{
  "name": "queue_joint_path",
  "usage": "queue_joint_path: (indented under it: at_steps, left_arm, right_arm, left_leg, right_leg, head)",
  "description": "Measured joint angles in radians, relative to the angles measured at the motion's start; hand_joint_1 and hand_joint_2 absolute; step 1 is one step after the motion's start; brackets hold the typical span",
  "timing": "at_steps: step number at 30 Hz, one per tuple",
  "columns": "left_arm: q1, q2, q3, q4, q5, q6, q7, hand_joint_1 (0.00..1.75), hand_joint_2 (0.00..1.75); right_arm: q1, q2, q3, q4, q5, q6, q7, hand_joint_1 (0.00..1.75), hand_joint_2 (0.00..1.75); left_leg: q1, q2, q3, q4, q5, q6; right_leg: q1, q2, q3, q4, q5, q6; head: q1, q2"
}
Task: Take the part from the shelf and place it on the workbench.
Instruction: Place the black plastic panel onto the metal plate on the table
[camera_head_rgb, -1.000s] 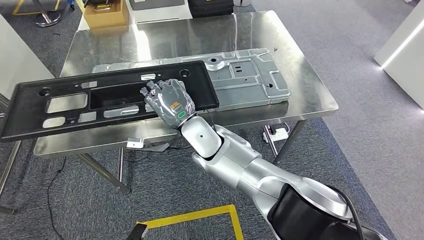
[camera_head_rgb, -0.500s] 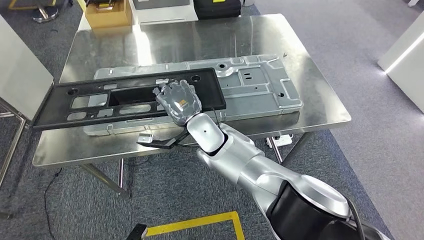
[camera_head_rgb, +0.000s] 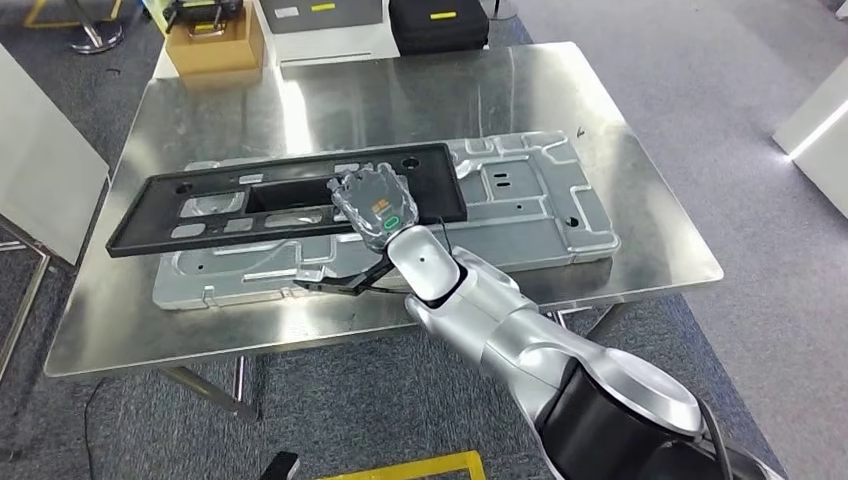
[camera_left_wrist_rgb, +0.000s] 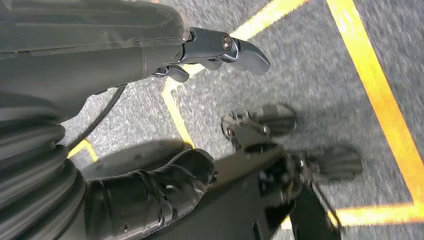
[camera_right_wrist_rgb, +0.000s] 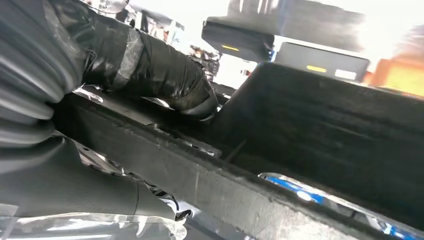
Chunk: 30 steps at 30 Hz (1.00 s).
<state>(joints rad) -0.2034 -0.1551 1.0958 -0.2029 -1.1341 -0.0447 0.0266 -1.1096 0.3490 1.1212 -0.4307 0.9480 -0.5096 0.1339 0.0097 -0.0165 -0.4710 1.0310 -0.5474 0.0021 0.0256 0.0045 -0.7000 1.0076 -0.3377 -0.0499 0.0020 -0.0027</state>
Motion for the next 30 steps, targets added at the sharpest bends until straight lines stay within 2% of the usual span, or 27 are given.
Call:
queue_joint_path:
  at_steps: [1, 2, 4, 5, 6, 7, 8, 9, 11, 13, 15, 17, 19, 20, 21, 22, 24, 25, 26, 27, 30]
  left_arm:
    - [-0.001, 0.000, 0.000, 0.000, 0.000, 0.000, 0.000, 0.00, 1.75]
    - [-0.002, 0.001, 0.000, 0.000, 0.000, 0.000, 0.000, 0.00, 1.75]
    - [-0.004, 0.002, 0.000, 0.000, 0.000, 0.000, 0.000, 0.00, 1.75]
    - [-0.003, 0.003, 0.000, 0.000, 0.000, 0.000, 0.000, 0.00, 1.75]
    - [-0.002, 0.004, 0.000, 0.000, 0.000, 0.000, 0.000, 0.00, 1.75]
    - [-0.001, 0.005, 0.000, 0.000, 0.000, 0.000, 0.000, 0.00, 1.75]
    - [0.000, 0.006, 0.000, 0.000, 0.000, 0.000, -0.001, 0.00, 1.75]
    - [-0.001, 0.006, 0.000, 0.000, 0.000, 0.000, -0.002, 0.00, 1.75]
    - [-0.002, 0.008, 0.000, 0.000, 0.000, 0.000, -0.006, 0.00, 1.75]
    - [-0.002, 0.009, 0.000, 0.000, 0.000, 0.000, -0.008, 0.00, 1.75]
    - [0.001, 0.009, 0.000, 0.000, 0.001, -0.001, -0.010, 0.00, 1.75]
    - [0.000, 0.009, 0.000, 0.000, 0.001, -0.002, -0.014, 0.00, 1.75]
    - [0.001, 0.009, 0.000, 0.000, 0.001, -0.002, -0.019, 0.00, 1.75]
    - [0.002, 0.009, 0.000, 0.000, 0.001, -0.002, -0.022, 0.00, 1.75]
    - [0.003, 0.010, 0.000, 0.000, 0.001, -0.002, -0.025, 0.00, 1.75]
    - [0.004, 0.010, 0.000, 0.000, 0.001, -0.002, -0.028, 0.00, 1.75]
    - [0.006, 0.010, 0.000, 0.000, 0.001, -0.002, -0.038, 0.00, 1.75]
    - [0.005, 0.010, 0.000, 0.000, 0.000, -0.002, -0.044, 0.00, 1.75]
    - [0.005, 0.010, 0.000, 0.000, 0.000, -0.003, -0.051, 0.00, 1.75]
    - [0.006, 0.010, 0.000, 0.000, 0.000, -0.005, -0.059, 0.00, 1.75]
    - [0.008, 0.013, 0.000, 0.000, 0.003, -0.013, -0.078, 0.00, 1.75]
  right_arm:
    - [-0.002, 0.001, 0.000, 0.002, 0.000, 0.000, 0.000, 1.75, 1.75]
    - [-0.003, 0.001, 0.000, 0.003, 0.000, 0.000, 0.000, 1.75, 1.75]
    - [-0.004, 0.002, 0.000, 0.006, 0.000, 0.002, 0.000, 1.75, 1.75]
    - [-0.003, 0.002, 0.000, 0.007, 0.000, 0.004, 0.000, 1.75, 1.75]
    - [-0.003, 0.002, 0.000, 0.009, 0.000, 0.008, 0.000, 1.75, 1.75]
    - [-0.003, 0.002, 0.000, 0.010, 0.000, 0.012, 0.000, 1.75, 1.75]
    - [-0.003, 0.002, 0.000, 0.010, -0.001, 0.015, 0.000, 1.75, 1.75]
    - [-0.004, 0.002, 0.000, 0.010, -0.001, 0.018, 0.000, 1.75, 1.75]
    - [-0.005, 0.002, 0.000, 0.011, -0.002, 0.022, -0.001, 1.75, 1.75]
    - [-0.005, 0.003, 0.000, 0.012, -0.004, 0.027, -0.004, 1.75, 1.75]
    - [-0.006, 0.003, 0.000, 0.013, -0.008, 0.037, -0.008, 1.75, 1.75]
    - [-0.009, 0.003, 0.000, 0.014, -0.014, 0.057, -0.011, 1.75, 1.75]
    - [-0.009, 0.003, 0.000, 0.016, -0.020, 0.088, -0.013, 1.75, 1.75]
    - [-0.007, 0.002, 0.000, 0.019, -0.023, 0.106, -0.015, 1.75, 1.75]
    - [-0.005, 0.001, 0.000, 0.021, -0.027, 0.125, -0.019, 1.75, 1.75]
    - [-0.004, 0.000, 0.000, 0.024, -0.032, 0.143, -0.023, 1.75, 1.75]
    - [-0.004, 0.000, 0.000, 0.027, -0.045, 0.189, -0.033, 1.75, 1.75]
    - [-0.006, 0.000, 0.000, 0.028, -0.056, 0.223, -0.042, 1.75, 1.75]
    - [-0.008, 0.001, 0.000, 0.028, -0.073, 0.275, -0.053, 1.75, 1.75]
    - [-0.010, 0.001, 0.000, 0.028, -0.094, 0.337, -0.064, 1.75, 1.75]
    - [-0.008, 0.003, 0.010, 0.029, -0.177, 0.510, -0.090, 1.75, 1.75]
  left_leg:
    - [0.001, 0.002, -0.019, 0.038, -0.010, -0.003]
    - [0.002, 0.004, -0.050, 0.092, -0.027, -0.007]
    - [0.005, 0.006, -0.132, 0.201, -0.072, -0.018]
    - [0.006, 0.007, -0.162, 0.226, -0.079, -0.023]
    - [0.008, 0.008, -0.177, 0.220, -0.064, -0.027]
    - [0.010, 0.009, -0.175, 0.181, -0.027, -0.029]
    - [0.012, 0.010, -0.162, 0.118, 0.021, -0.030]
    - [0.012, 0.012, -0.147, 0.063, 0.052, -0.027]
    - [0.005, 0.015, -0.127, 0.000, 0.065, -0.012]
    - [0.000, 0.016, -0.121, -0.005, 0.066, 0.008]
    - [0.005, 0.016, -0.107, -0.015, 0.089, 0.022]
    - [0.008, 0.017, -0.095, -0.023, 0.093, 0.029]
    - [0.007, 0.017, -0.093, -0.023, 0.092, 0.033]
    - [0.007, 0.016, -0.092, -0.023, 0.091, 0.033]
    - [0.007, 0.015, -0.091, -0.023, 0.089, 0.033]
    - [0.007, 0.014, -0.090, -0.022, 0.086, 0.033]
    - [0.007, 0.013, -0.084, -0.019, 0.078, 0.028]
    - [0.006, 0.012, -0.083, -0.017, 0.074, 0.024]
    - [0.005, 0.012, -0.083, -0.016, 0.070, 0.018]
    - [0.004, 0.012, -0.083, -0.014, 0.069, 0.012]
    - [0.004, 0.012, -0.082, -0.003, 0.060, -0.006]
  right_leg:
    - [-0.003, 0.000, 0.011, -0.006, -0.004, -0.004]
    - [-0.005, 0.001, 0.019, -0.009, -0.009, -0.007]
    - [-0.006, 0.001, 0.028, -0.009, -0.020, -0.010]
    - [-0.006, 0.002, 0.031, -0.006, -0.025, -0.009]
    - [-0.007, 0.004, 0.034, -0.002, -0.031, -0.008]
    - [-0.008, 0.005, 0.036, 0.003, -0.038, -0.006]
    - [-0.010, 0.006, 0.038, 0.011, -0.046, -0.002]
    - [-0.011, 0.007, 0.040, 0.018, -0.055, 0.003]
    - [-0.013, 0.007, 0.040, 0.026, -0.065, 0.017]
    - [-0.012, 0.007, 0.043, 0.033, -0.063, 0.030]
    - [-0.011, 0.007, 0.042, 0.052, -0.072, 0.038]
    - [-0.016, 0.006, 0.010, 0.122, -0.117, 0.048]
    - [-0.021, 0.005, -0.051, 0.242, -0.175, 0.059]
    - [-0.024, 0.004, -0.076, 0.284, -0.188, 0.062]
    - [-0.026, 0.003, -0.088, 0.296, -0.184, 0.063]
    - [-0.029, 0.003, -0.081, 0.272, -0.162, 0.063]
    - [-0.031, 0.001, -0.028, 0.146, -0.090, 0.058]
    - [-0.028, 0.001, -0.003, 0.086, -0.072, 0.055]
    - [-0.026, 0.001, 0.015, 0.048, -0.060, 0.050]
    - [-0.024, 0.001, 0.022, 0.031, -0.061, 0.044]
    - [-0.025, 0.001, 0.036, 0.023, -0.057, 0.026]
  head:
    - [0.000, 0.000]
    - [0.000, 0.000]
    - [0.000, 0.000]
    - [0.000, 0.000]
    - [0.000, 0.000]
    - [0.000, 0.000]
    - [0.000, 0.000]
    - [0.000, 0.000]
    - [0.000, 0.000]
    - [0.000, 0.000]
    - [0.001, 0.000]
    - [0.001, 0.000]
    - [0.002, 0.000]
    - [0.002, 0.000]
    - [0.002, 0.000]
    - [0.002, 0.000]
    - [0.002, 0.000]
    - [0.002, 0.000]
    - [0.002, 0.000]
    - [0.002, 0.000]
    - [0.002, 0.000]
